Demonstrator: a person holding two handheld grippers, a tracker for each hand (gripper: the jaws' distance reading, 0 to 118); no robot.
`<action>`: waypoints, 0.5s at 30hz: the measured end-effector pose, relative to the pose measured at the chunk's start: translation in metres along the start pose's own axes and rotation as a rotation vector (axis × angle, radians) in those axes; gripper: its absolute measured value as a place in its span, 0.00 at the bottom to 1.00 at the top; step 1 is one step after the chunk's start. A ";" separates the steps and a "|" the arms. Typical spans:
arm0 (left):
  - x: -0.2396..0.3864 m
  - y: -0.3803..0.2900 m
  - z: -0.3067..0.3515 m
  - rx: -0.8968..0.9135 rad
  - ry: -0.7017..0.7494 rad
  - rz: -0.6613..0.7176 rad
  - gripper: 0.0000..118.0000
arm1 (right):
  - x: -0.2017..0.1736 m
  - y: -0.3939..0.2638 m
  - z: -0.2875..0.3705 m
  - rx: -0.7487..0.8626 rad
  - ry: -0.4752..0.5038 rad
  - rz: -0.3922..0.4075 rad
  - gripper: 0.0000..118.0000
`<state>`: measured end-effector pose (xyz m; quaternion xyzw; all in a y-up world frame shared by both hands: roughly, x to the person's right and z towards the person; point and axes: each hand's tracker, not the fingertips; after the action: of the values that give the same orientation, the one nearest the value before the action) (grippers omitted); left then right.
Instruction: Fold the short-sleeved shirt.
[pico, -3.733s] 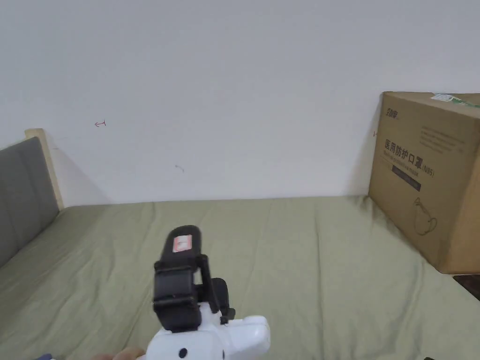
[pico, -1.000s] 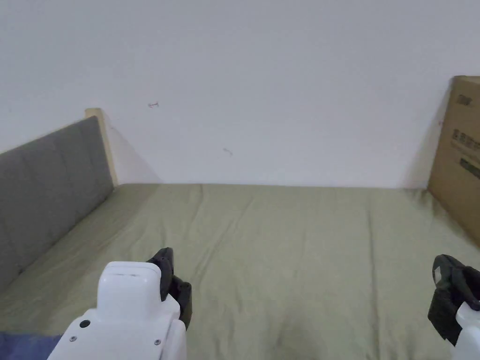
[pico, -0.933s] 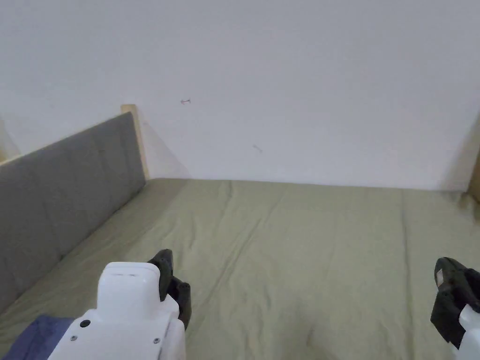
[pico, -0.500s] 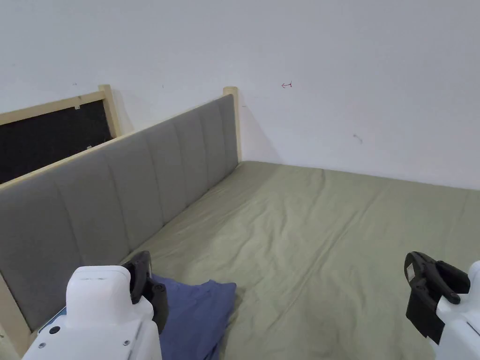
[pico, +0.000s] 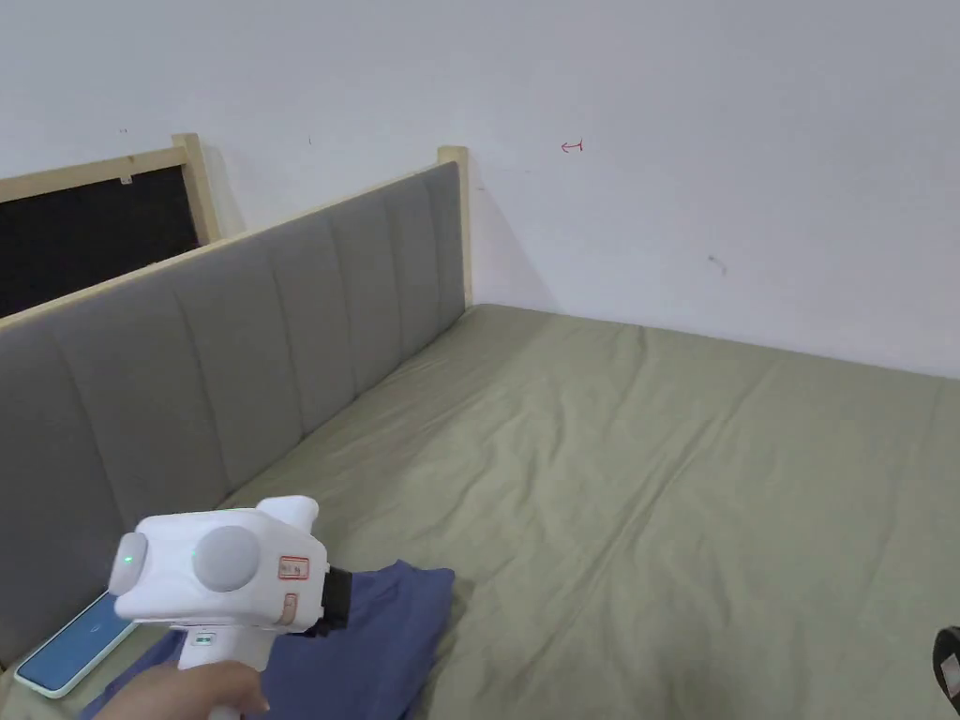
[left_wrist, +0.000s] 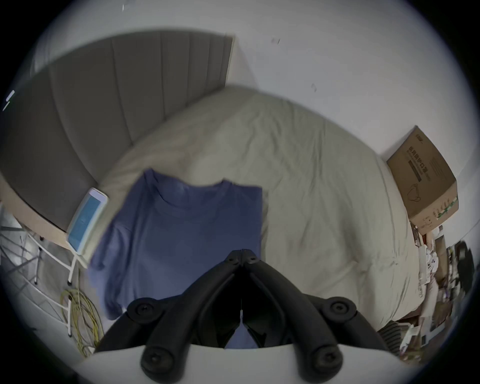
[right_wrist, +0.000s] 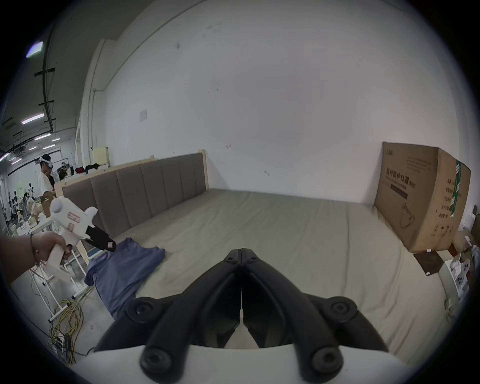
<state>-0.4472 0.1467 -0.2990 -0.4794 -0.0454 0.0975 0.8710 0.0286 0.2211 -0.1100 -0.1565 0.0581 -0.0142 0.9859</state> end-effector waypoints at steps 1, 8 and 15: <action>-0.004 0.005 -0.017 -0.047 -0.003 0.010 0.01 | 0.001 -0.003 -0.003 -0.018 -0.005 0.001 0.00; -0.009 -0.006 -0.110 -0.231 0.089 0.000 0.95 | 0.010 -0.017 -0.019 -0.115 -0.002 -0.002 0.00; -0.006 -0.047 -0.144 -0.078 0.150 -0.041 1.00 | 0.013 -0.024 -0.027 -0.169 0.008 0.021 0.00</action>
<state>-0.4218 0.0022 -0.3369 -0.5178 0.0063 0.0418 0.8545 0.0380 0.1896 -0.1291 -0.2385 0.0645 0.0008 0.9690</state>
